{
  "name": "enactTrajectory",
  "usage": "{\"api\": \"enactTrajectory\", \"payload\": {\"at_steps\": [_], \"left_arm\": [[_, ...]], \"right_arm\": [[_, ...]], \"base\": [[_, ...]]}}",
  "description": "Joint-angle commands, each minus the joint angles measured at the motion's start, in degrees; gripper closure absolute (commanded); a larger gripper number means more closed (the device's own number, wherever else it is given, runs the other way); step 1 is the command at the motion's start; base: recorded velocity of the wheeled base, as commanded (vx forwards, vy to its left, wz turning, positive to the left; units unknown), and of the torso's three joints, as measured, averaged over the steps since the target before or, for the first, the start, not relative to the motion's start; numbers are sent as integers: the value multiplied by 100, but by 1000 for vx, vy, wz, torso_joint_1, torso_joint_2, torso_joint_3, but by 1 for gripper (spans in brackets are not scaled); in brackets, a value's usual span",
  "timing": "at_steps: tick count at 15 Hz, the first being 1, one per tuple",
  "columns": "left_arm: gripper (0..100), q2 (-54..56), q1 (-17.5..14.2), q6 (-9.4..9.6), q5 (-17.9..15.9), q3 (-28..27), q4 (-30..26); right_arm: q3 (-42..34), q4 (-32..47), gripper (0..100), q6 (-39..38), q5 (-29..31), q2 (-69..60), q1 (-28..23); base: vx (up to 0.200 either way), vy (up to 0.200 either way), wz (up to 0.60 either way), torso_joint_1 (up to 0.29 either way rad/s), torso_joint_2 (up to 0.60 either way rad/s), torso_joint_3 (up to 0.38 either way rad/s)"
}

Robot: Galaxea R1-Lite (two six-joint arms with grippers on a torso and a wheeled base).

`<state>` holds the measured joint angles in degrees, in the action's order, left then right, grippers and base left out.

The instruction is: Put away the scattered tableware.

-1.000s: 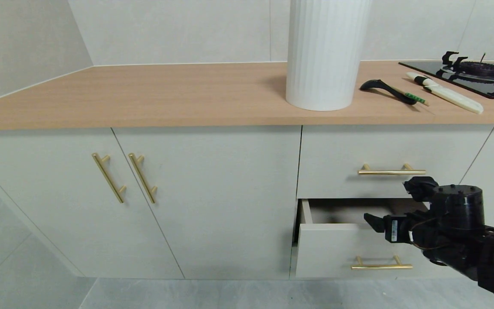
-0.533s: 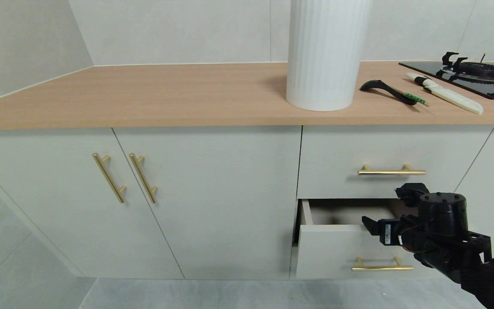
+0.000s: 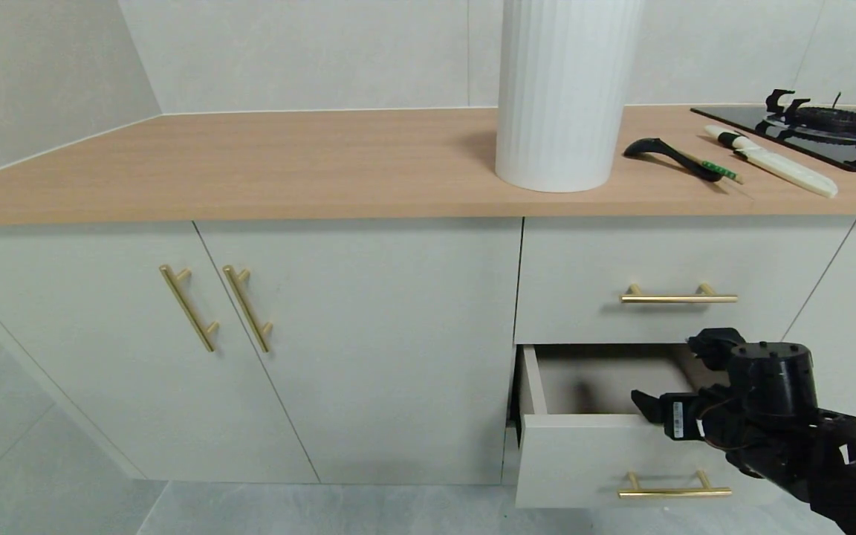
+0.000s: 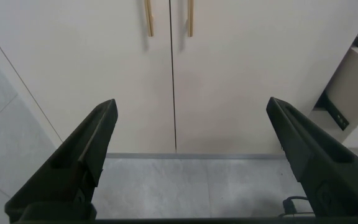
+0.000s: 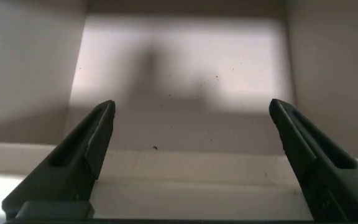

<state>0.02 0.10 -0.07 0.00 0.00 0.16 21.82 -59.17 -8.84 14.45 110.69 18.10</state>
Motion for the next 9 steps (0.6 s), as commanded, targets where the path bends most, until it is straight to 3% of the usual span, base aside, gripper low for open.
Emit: {"api": "enactTrajectory", "payload": {"at_steps": [1, 4, 9], "left_arm": [[0, -2, -1, -1, 0, 0, 2], [0, -2, -1, -1, 0, 0, 2], [0, -2, -1, -1, 0, 0, 2]], "right_arm": [[33, 257, 0, 5, 6, -171, 0], [147, 960, 0, 5, -30, -575, 0], [534, 2832, 0, -4, -197, -1410, 0]], "base": [[0, 0, 0, 0, 0, 0], [0, 0, 0, 0, 0, 0], [0, 0, 0, 0, 0, 0]]}}
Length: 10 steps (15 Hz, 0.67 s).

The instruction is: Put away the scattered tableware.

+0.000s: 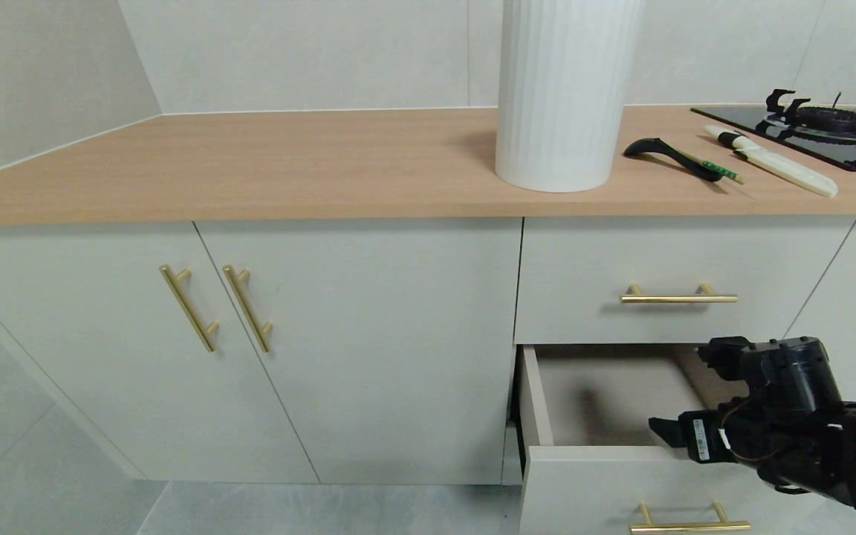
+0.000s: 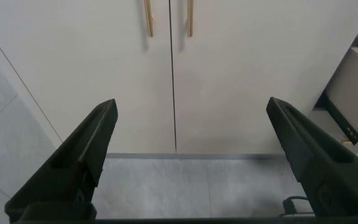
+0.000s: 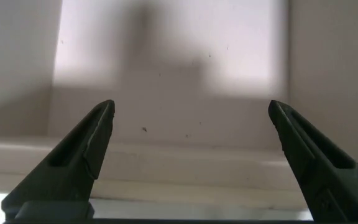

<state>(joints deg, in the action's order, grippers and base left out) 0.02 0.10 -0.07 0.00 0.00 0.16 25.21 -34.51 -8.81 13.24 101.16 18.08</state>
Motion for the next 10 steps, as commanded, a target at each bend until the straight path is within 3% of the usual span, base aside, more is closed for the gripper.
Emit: {"api": "enactTrajectory", "payload": {"at_steps": [1, 4, 10], "left_arm": [[0, -2, -1, -1, 0, 0, 2], [0, -2, -1, -1, 0, 0, 2], [0, -2, -1, -1, 0, 0, 2]], "right_arm": [[309, 797, 0, -6, -146, -624, 3], [661, 2124, 0, -15, -383, -1001, 3], [749, 3179, 0, 2, -436, -1037, 354]], "base": [[0, 0, 0, 0, 0, 0], [0, 0, 0, 0, 0, 0], [0, 0, 0, 0, 0, 0]]}}
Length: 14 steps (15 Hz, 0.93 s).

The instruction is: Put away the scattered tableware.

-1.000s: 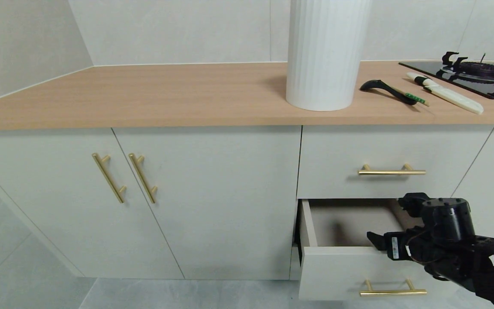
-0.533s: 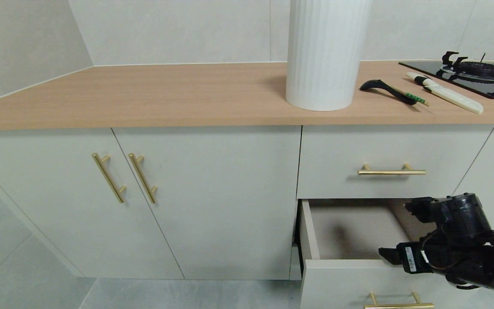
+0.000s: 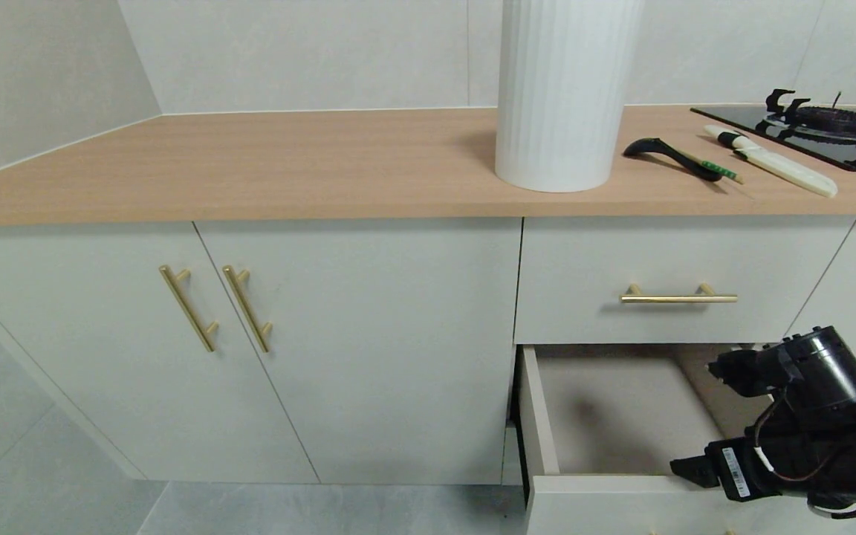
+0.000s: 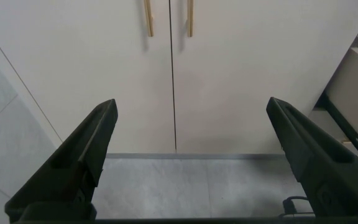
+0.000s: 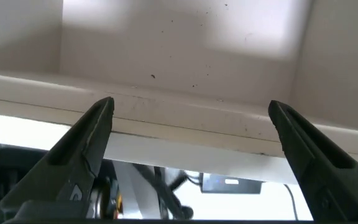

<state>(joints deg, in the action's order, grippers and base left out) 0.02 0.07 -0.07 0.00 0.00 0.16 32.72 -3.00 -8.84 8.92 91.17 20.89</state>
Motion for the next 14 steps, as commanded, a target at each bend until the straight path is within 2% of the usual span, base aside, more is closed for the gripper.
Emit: {"api": "enactTrajectory", "payload": {"at_steps": [1, 6, 11, 14], "left_arm": [[0, -2, 1, -1, 0, 0, 2], [0, -2, 1, -10, 0, 0, 2], [0, -2, 1, -1, 0, 0, 2], [0, -2, 1, -1, 0, 0, 2]], "right_arm": [[-2, 168, 0, 14, -5, -21, 125], [15, 854, 0, 330, 4, -38, 266], [15, 1776, 0, 559, 13, -249, 635], [24, 2049, 0, 629, 22, -311, 723]], "base": [[0, 0, 0, 0, 0, 0], [0, 0, 0, 0, 0, 0], [0, 0, 0, 0, 0, 0], [0, 0, 0, 0, 0, 0]]}}
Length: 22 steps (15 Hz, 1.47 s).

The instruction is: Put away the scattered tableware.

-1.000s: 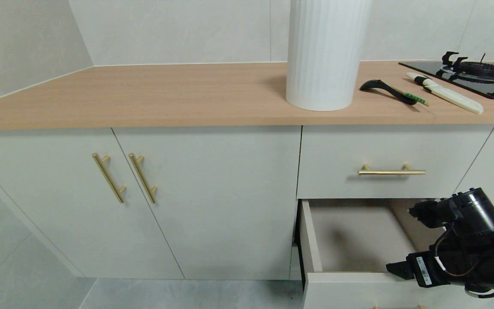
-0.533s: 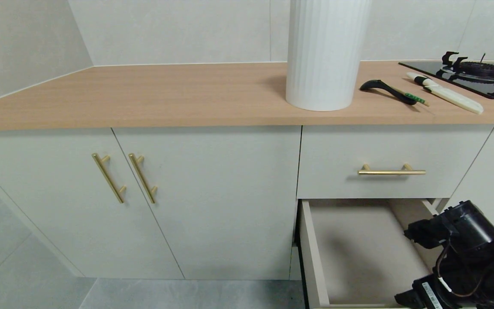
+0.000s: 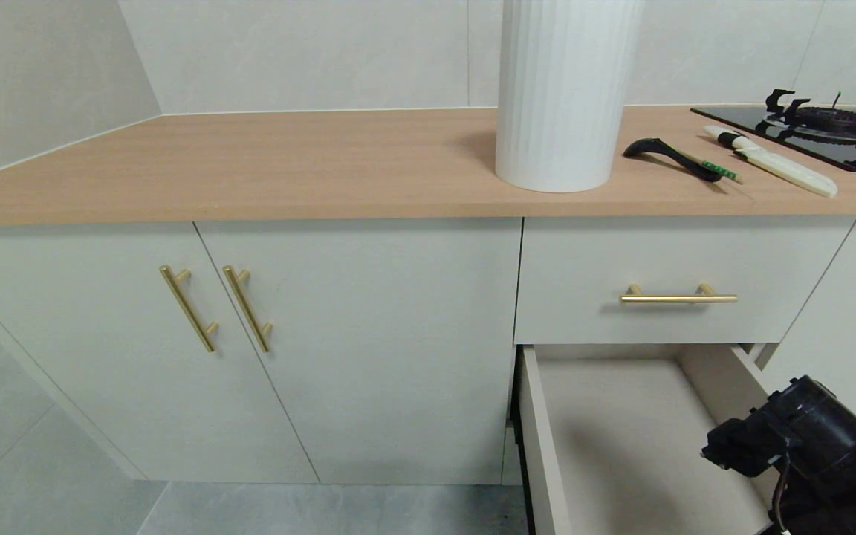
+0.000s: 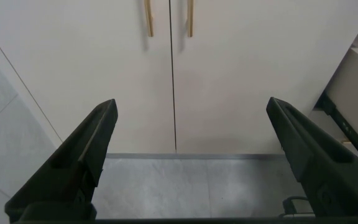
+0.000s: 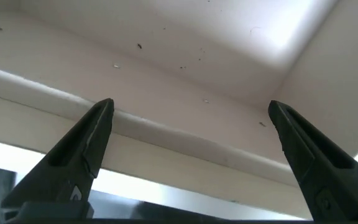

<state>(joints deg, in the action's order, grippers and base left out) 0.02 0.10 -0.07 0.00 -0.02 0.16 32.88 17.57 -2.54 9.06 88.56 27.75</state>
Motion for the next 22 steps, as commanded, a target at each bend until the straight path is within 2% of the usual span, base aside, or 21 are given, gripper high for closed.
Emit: {"api": "enactTrajectory", "payload": {"at_steps": [1, 4, 6, 10, 16, 22], "left_arm": [[0, -2, -1, -1, 0, 2, 2], [0, -2, -1, -1, 0, 2, 2], [0, -2, -1, -1, 0, 2, 2], [0, -2, -1, -10, 0, 2, 2], [0, -2, -1, -1, 0, 2, 2], [0, -2, -1, -1, 0, 2, 2]], "right_arm": [[8, 28, 0, -10, 26, -67, 91], [87, -43, 0, -72, 52, -138, 91], [210, -157, 0, -142, 35, -463, -32], [228, -966, 0, -256, -9, -1711, -94], [254, -1247, 0, -212, 0, -2414, -85], [281, -1396, 0, -80, -18, -2528, -85]], "base": [[0, 0, 0, 0, 0, 0], [0, 0, 0, 0, 0, 0], [0, 0, 0, 0, 0, 0], [0, 0, 0, 0, 0, 0], [0, 0, 0, 3, -12, -4], [0, 0, 0, 93, -338, -268]]}}
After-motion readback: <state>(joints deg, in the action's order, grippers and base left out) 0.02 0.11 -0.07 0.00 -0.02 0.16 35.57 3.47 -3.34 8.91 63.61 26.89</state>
